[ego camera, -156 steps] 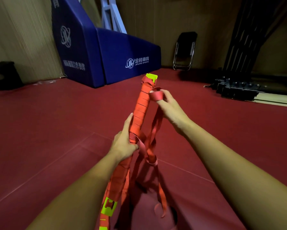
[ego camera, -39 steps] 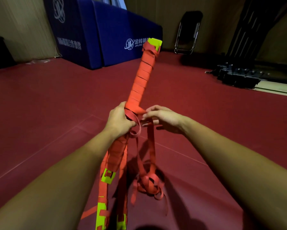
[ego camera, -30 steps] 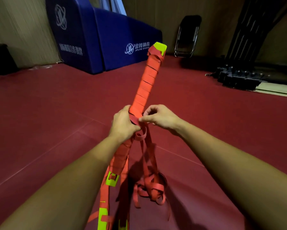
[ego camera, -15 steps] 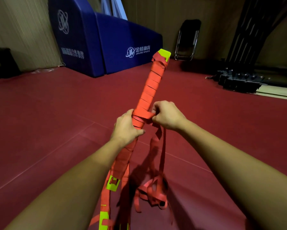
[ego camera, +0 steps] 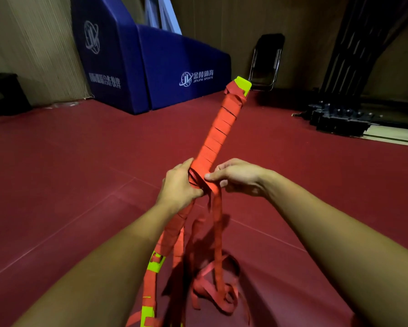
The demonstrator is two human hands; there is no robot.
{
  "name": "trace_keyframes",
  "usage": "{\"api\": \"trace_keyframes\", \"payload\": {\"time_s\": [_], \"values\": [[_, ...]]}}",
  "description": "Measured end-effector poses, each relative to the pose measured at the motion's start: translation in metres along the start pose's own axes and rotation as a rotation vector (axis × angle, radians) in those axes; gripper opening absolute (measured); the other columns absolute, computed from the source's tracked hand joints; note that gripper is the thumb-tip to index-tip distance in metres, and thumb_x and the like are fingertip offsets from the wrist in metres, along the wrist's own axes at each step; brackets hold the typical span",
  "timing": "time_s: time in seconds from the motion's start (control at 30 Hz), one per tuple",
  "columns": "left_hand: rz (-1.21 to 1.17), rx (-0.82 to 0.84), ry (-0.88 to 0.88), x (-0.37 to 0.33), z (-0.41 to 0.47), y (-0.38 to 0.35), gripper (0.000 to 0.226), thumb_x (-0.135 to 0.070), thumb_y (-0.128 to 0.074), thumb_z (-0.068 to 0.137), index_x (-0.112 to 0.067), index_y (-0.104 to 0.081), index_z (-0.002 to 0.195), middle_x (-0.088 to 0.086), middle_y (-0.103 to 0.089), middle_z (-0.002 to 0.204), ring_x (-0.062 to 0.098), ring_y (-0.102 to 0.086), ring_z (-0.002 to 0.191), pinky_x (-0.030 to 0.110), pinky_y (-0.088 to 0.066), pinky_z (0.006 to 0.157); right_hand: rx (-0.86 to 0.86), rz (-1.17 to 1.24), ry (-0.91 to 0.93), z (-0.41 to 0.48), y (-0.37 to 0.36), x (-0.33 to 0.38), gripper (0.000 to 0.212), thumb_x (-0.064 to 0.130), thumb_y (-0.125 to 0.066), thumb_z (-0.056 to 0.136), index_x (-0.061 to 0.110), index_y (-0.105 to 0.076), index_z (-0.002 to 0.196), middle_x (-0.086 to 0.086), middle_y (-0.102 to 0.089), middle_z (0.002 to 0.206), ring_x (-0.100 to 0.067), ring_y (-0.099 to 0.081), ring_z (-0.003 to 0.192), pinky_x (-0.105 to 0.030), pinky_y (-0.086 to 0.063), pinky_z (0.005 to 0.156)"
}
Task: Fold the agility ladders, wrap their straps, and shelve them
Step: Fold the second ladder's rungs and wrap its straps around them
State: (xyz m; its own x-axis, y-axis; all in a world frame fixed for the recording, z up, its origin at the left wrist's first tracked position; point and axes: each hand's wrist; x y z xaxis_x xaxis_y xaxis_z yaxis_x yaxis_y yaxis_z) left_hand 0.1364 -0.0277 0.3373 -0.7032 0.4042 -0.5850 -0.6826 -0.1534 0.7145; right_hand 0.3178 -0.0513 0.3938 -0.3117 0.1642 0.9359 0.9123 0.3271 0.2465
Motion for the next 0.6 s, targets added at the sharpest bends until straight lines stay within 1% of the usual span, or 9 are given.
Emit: {"api": "trace_keyframes", "payload": {"time_s": [0.1, 0.13, 0.2, 0.23, 0.27, 0.33, 0.4, 0.53, 0.6], "values": [[0.006, 0.010, -0.014, -0.002, -0.001, 0.001, 0.050, -0.050, -0.071, 0.050, -0.029, -0.053, 0.092, -0.009, -0.063, 0.085, 0.016, -0.060, 0.076, 0.031, -0.047, 0.065, 0.018, 0.034, -0.056, -0.002, -0.004, -0.002, 0.040, 0.014, -0.067, 0.092, 0.019, -0.061, 0.053, 0.007, -0.056, 0.053, -0.005, -0.040, 0.049, -0.018, -0.024, 0.046], [0.013, 0.006, -0.019, -0.002, -0.001, 0.000, 0.049, -0.046, -0.072, 0.051, -0.028, -0.053, 0.092, -0.009, -0.063, 0.085, 0.017, -0.060, 0.077, 0.031, -0.046, 0.065, 0.033, 0.065, -0.078, -0.003, -0.005, 0.000, 0.035, 0.015, -0.065, 0.093, 0.018, -0.066, 0.059, 0.006, -0.059, 0.058, -0.005, -0.043, 0.050, -0.017, -0.025, 0.045], [0.016, 0.003, -0.005, -0.002, -0.001, 0.000, 0.048, -0.042, -0.067, 0.048, -0.028, -0.053, 0.093, -0.008, -0.063, 0.085, 0.019, -0.060, 0.077, 0.032, -0.046, 0.065, 0.058, 0.161, -0.141, -0.003, -0.007, 0.002, 0.011, 0.017, -0.063, 0.094, 0.013, -0.070, 0.086, -0.003, -0.066, 0.078, -0.009, -0.051, 0.063, -0.013, -0.029, 0.039], [0.015, 0.006, 0.010, -0.002, -0.001, 0.000, 0.049, -0.041, -0.064, 0.047, -0.028, -0.053, 0.094, -0.008, -0.063, 0.085, 0.020, -0.061, 0.078, 0.032, -0.048, 0.066, 0.055, 0.205, -0.165, -0.002, -0.007, 0.003, 0.010, 0.019, -0.063, 0.094, 0.011, -0.067, 0.097, -0.007, -0.065, 0.086, -0.012, -0.053, 0.070, -0.012, -0.031, 0.037], [0.012, 0.006, 0.021, -0.002, -0.001, 0.001, 0.052, -0.041, -0.063, 0.047, -0.029, -0.055, 0.096, -0.007, -0.064, 0.087, 0.020, -0.062, 0.079, 0.032, -0.050, 0.067, 0.042, 0.235, -0.177, -0.001, -0.007, 0.003, 0.012, 0.021, -0.063, 0.094, 0.011, -0.066, 0.101, -0.007, -0.064, 0.087, -0.012, -0.055, 0.071, -0.012, -0.032, 0.036], [0.019, 0.008, 0.028, -0.001, -0.002, 0.000, 0.059, -0.046, -0.063, 0.045, -0.029, -0.057, 0.101, -0.007, -0.065, 0.089, 0.020, -0.064, 0.082, 0.035, -0.053, 0.071, -0.005, 0.221, -0.151, 0.001, -0.007, 0.004, 0.006, 0.022, -0.065, 0.093, 0.016, -0.067, 0.093, 0.001, -0.061, 0.076, -0.008, -0.052, 0.062, -0.014, -0.032, 0.039], [0.023, 0.014, 0.025, 0.000, -0.002, 0.000, 0.061, -0.050, -0.064, 0.045, -0.029, -0.057, 0.102, -0.006, -0.065, 0.090, 0.021, -0.065, 0.082, 0.035, -0.052, 0.071, -0.026, 0.135, -0.116, 0.002, -0.008, 0.004, 0.010, 0.024, -0.067, 0.091, 0.022, -0.067, 0.082, 0.004, -0.055, 0.070, -0.007, -0.045, 0.058, -0.017, -0.027, 0.044], [0.022, 0.003, 0.025, -0.003, -0.004, 0.000, 0.043, -0.042, -0.080, 0.060, -0.029, -0.054, 0.092, -0.008, -0.063, 0.088, 0.018, -0.060, 0.079, 0.028, -0.039, 0.064, -0.023, 0.056, -0.054, 0.005, -0.012, 0.000, 0.026, 0.019, -0.070, 0.089, 0.021, -0.064, 0.064, 0.006, -0.053, 0.062, -0.007, -0.038, 0.054, -0.021, -0.019, 0.047], [0.016, -0.010, 0.022, -0.005, -0.005, 0.001, 0.041, -0.034, -0.082, 0.066, -0.024, -0.059, 0.098, -0.003, -0.066, 0.095, 0.024, -0.063, 0.087, 0.030, -0.043, 0.068, -0.041, 0.010, -0.008, 0.005, -0.015, 0.000, 0.022, 0.020, -0.073, 0.086, 0.021, -0.064, 0.066, 0.005, -0.054, 0.063, -0.007, -0.038, 0.055, -0.021, -0.017, 0.046]]}}
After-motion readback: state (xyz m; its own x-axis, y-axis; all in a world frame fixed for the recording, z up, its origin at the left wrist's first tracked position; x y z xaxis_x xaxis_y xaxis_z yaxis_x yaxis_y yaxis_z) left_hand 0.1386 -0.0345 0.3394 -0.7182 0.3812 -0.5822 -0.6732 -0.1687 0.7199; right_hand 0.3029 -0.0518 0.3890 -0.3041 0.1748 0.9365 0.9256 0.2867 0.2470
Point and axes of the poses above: each hand's wrist, its own z-axis towards the middle knuckle, its own y-axis out of the back of the hand, x = y × z
